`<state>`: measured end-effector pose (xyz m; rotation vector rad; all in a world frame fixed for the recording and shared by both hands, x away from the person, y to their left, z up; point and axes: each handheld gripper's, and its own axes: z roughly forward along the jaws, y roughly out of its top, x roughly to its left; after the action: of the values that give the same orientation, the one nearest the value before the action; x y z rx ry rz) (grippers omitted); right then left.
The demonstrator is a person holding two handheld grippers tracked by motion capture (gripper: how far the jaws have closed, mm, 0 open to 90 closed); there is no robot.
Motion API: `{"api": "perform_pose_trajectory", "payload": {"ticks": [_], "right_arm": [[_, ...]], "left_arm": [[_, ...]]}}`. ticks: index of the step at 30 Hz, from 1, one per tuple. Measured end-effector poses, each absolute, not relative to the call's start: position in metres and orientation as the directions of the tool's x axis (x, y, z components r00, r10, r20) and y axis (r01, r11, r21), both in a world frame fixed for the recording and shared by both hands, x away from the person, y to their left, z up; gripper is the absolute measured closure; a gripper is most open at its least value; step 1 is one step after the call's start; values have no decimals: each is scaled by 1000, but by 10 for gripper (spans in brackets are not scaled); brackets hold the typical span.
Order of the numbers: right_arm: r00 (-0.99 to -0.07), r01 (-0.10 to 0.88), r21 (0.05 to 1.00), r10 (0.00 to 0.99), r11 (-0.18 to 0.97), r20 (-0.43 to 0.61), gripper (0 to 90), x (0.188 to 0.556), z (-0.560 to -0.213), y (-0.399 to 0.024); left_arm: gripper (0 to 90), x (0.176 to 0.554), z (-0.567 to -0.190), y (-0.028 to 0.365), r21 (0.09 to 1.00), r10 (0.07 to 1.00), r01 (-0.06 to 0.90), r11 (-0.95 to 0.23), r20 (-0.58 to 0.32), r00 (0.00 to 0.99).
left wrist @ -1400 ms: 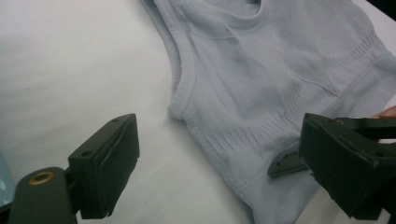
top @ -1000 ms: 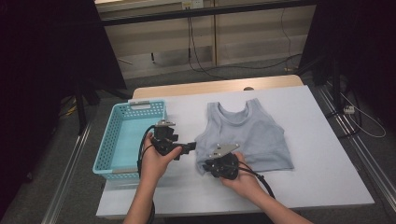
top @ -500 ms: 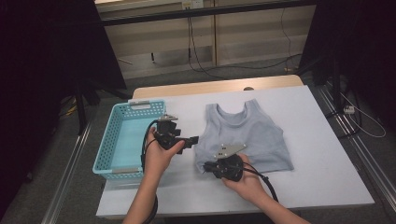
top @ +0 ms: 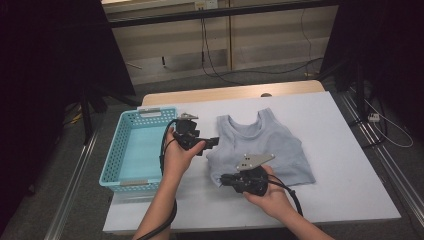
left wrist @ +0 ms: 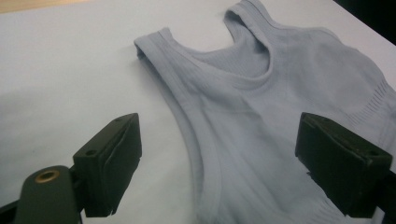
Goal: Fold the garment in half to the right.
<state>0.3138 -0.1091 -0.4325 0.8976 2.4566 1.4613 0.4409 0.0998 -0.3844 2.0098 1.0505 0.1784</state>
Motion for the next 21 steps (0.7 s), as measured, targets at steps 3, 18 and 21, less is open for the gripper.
{"api": "perform_pose_trajectory", "payload": {"ticks": [3, 18, 21], "right_arm": [[-814, 417, 840, 554, 348, 174, 855, 312, -430, -111], [-833, 406, 843, 522, 354, 182, 855, 306, -425, -115], [-836, 405, 843, 517, 354, 185, 855, 305, -426, -116]], "left_arm": [[163, 449, -385, 96, 733, 736, 610, -301, -229, 638], [181, 485, -404, 83, 715, 751, 633, -296, -235, 617], [199, 489, -409, 82, 715, 759, 636, -289, -234, 607]]}}
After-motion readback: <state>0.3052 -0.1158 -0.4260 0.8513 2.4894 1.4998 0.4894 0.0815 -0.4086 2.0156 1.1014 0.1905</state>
